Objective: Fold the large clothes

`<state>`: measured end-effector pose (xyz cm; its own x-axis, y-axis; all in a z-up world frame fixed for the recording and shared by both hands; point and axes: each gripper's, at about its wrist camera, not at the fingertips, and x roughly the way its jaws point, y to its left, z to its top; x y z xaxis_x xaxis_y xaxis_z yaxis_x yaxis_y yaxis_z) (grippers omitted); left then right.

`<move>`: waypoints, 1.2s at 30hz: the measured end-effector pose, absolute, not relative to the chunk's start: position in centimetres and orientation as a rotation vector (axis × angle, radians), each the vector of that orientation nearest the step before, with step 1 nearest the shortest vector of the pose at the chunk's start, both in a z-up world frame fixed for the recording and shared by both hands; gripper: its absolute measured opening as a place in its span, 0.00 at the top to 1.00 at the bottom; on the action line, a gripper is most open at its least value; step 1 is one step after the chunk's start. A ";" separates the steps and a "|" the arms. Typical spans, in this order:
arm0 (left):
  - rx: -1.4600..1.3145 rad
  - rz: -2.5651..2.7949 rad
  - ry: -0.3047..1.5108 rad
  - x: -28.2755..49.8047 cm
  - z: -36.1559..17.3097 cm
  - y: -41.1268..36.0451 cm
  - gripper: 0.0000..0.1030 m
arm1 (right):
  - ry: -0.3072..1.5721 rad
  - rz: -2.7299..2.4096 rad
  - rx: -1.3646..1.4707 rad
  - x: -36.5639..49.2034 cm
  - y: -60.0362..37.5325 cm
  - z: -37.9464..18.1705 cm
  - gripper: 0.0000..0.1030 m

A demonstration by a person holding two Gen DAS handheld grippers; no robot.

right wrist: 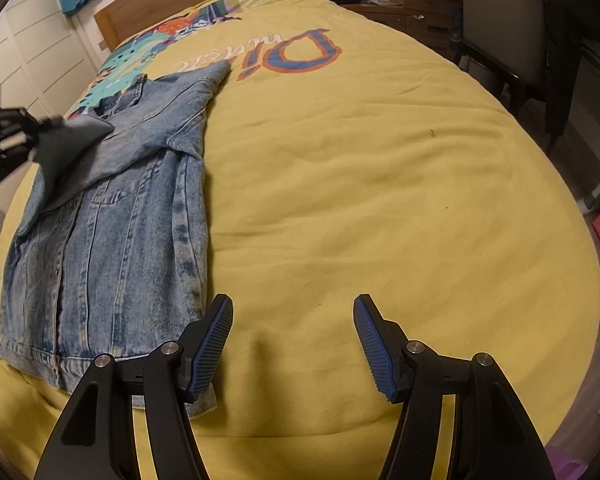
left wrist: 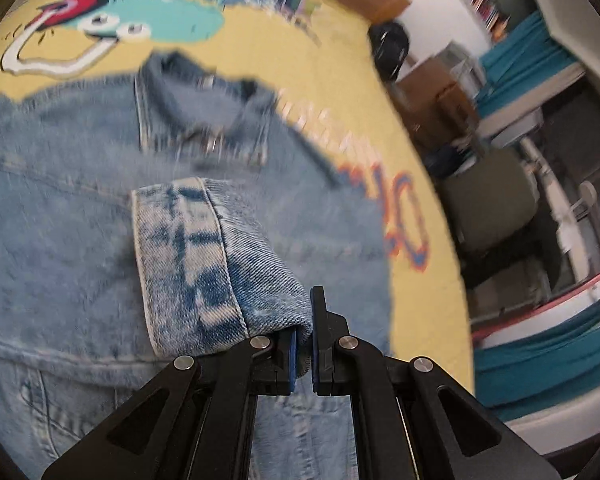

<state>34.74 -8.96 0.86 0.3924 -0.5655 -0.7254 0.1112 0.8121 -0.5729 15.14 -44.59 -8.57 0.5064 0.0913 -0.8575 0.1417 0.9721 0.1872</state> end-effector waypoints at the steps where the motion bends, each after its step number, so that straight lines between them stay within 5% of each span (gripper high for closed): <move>1: -0.480 -0.450 1.109 34.7 0.1 -9.1 0.97 | 1.043 -0.029 0.245 15.2 -44.6 -8.6 0.38; 6: -0.557 -0.449 1.141 34.4 -1.7 -8.7 0.83 | 1.043 -0.025 0.241 15.4 -44.4 -8.6 0.38; 8: -0.580 -0.437 1.126 34.1 -1.5 -8.0 0.61 | 1.042 -0.023 0.241 15.4 -44.3 -8.5 0.38; 9: -0.593 -0.428 1.116 33.8 -1.2 -7.5 0.59 | 1.041 -0.022 0.241 15.5 -44.3 -8.5 0.38; 22: -0.715 -0.268 1.027 34.1 0.5 -4.4 0.54 | 1.043 0.001 0.247 16.2 -43.8 -9.0 0.38; 36: -0.322 -0.456 1.099 34.6 -0.3 -15.9 0.47 | 1.060 -0.015 0.256 16.4 -44.8 -9.8 0.38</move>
<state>34.61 -15.89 -0.31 0.3772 -0.5048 -0.7764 0.1931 0.8628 -0.4672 16.38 -44.82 -9.82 0.4919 0.1101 -0.8636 0.1353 0.9703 0.2007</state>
